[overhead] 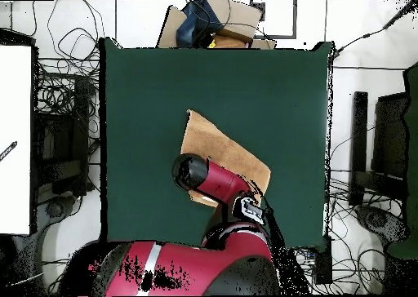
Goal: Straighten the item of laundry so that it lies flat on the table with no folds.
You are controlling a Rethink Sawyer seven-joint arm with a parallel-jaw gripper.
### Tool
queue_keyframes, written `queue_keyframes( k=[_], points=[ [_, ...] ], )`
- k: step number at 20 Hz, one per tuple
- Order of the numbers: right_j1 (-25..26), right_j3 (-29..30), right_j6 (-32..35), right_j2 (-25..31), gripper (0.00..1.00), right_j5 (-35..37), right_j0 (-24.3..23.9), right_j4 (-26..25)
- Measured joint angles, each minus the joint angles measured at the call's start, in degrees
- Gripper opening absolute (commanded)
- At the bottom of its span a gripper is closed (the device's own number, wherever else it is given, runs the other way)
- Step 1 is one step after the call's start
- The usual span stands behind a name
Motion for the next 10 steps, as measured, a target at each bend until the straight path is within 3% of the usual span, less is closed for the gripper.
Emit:
queue_keyframes(
  k=[10],
  points=[
    [0.3,-1.0,0.0,-0.1,0.0,0.0,0.2,-2.8]
  ],
)
